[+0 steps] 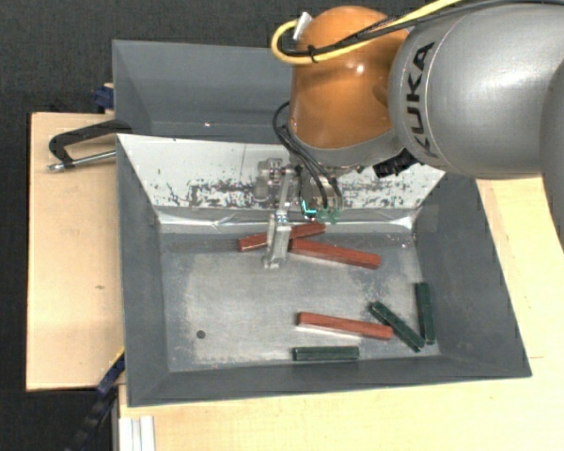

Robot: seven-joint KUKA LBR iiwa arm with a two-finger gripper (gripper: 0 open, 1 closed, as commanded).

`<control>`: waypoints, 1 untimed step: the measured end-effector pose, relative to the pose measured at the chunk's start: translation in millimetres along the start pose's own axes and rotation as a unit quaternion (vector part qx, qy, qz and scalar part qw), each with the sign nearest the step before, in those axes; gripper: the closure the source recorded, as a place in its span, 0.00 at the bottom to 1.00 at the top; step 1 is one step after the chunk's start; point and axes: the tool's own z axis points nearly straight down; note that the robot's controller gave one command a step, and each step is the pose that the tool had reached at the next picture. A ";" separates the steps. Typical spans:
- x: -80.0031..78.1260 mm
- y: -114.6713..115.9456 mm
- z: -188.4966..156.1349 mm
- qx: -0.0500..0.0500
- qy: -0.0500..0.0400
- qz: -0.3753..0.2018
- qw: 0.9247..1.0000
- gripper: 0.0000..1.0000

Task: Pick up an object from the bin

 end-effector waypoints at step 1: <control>-1.5 -0.6 -5.3 -0.001 -0.004 0.001 1.000 0.00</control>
Offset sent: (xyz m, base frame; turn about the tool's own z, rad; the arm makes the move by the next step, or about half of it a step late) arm -0.0180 -0.1044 -0.0394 -0.3521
